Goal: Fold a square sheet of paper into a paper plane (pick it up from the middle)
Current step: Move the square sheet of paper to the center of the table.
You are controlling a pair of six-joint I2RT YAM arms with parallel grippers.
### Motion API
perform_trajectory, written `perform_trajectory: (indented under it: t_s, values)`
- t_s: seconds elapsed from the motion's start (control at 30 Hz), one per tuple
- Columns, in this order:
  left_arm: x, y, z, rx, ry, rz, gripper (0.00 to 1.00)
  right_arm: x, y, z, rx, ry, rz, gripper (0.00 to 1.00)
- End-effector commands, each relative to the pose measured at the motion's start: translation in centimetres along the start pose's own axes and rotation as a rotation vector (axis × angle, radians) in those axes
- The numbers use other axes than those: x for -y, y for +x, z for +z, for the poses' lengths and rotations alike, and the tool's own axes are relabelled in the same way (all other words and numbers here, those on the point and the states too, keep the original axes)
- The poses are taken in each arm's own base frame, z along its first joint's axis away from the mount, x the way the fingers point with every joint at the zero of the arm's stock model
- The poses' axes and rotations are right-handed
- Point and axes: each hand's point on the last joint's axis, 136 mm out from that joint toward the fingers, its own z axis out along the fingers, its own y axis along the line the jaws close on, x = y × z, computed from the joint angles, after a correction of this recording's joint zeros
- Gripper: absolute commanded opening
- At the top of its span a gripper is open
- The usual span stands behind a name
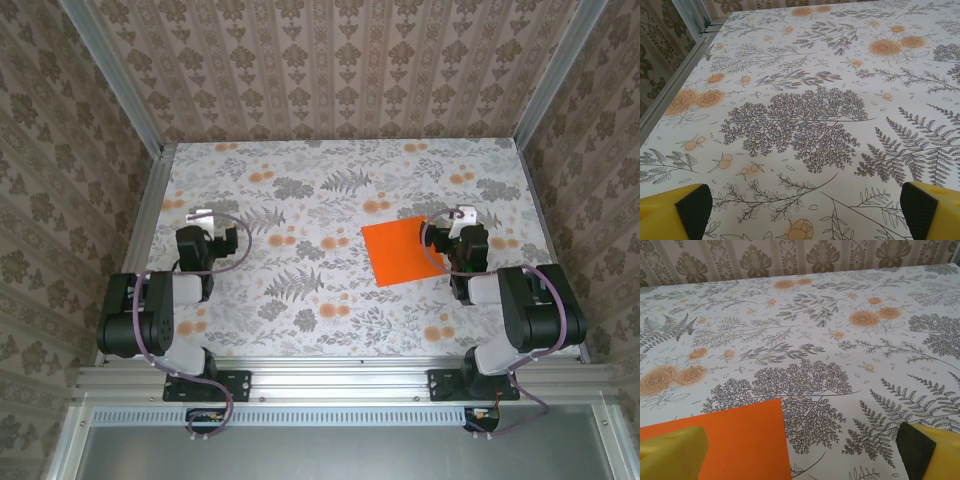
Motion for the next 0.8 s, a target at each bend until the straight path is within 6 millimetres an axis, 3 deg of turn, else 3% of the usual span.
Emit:
perform_trajectory:
  t_s: [0.0, 0.77]
  values:
    - [0.01, -0.96, 0.23, 0.023, 0.0, 0.016, 1.0, -0.19, -0.88, 0.34, 0.021, -0.013, -0.015, 1.0]
    - [-0.18, -1.04, 0.07, 0.031, -0.006, 0.008, 1.0, 0.16, -1.3, 0.11, 0.032, 0.008, -0.006, 1.0]
